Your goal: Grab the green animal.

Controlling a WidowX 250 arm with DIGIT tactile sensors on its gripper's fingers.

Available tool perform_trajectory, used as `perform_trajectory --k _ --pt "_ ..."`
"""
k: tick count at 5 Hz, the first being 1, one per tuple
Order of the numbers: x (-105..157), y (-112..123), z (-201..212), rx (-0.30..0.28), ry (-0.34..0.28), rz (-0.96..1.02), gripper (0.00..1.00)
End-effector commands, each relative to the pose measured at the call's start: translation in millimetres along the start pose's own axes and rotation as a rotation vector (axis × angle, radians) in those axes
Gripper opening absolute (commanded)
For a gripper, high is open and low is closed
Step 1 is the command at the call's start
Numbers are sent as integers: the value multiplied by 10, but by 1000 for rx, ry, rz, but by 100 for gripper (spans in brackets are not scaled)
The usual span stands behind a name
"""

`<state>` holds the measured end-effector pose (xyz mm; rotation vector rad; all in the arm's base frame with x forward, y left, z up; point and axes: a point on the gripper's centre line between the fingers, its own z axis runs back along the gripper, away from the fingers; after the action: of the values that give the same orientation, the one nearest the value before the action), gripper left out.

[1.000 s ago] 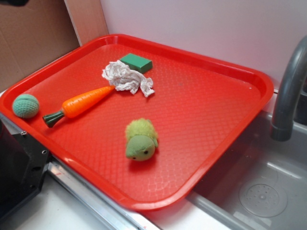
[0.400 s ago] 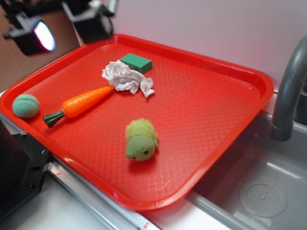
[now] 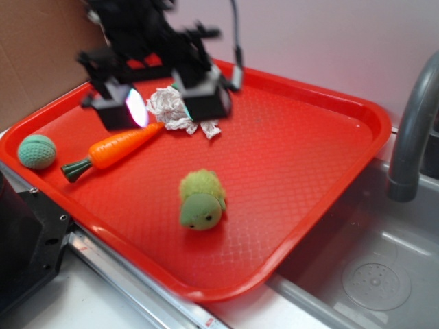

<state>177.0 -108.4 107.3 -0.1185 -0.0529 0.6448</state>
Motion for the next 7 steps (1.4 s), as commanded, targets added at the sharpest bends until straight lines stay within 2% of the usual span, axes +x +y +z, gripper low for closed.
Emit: perform_trajectory --k 1,3,4,5,6,7 --pt "-16 -117 -496 65 42 -17 100" --pt "-48 62 -849 153 60 2 100" --pt "-55 46 -876 164 54 5 99" --pt "-48 44 -912 166 48 13 0" --pt "-45 58 -886 160 45 27 0" --pt "-23 52 -671 132 67 -38 0"
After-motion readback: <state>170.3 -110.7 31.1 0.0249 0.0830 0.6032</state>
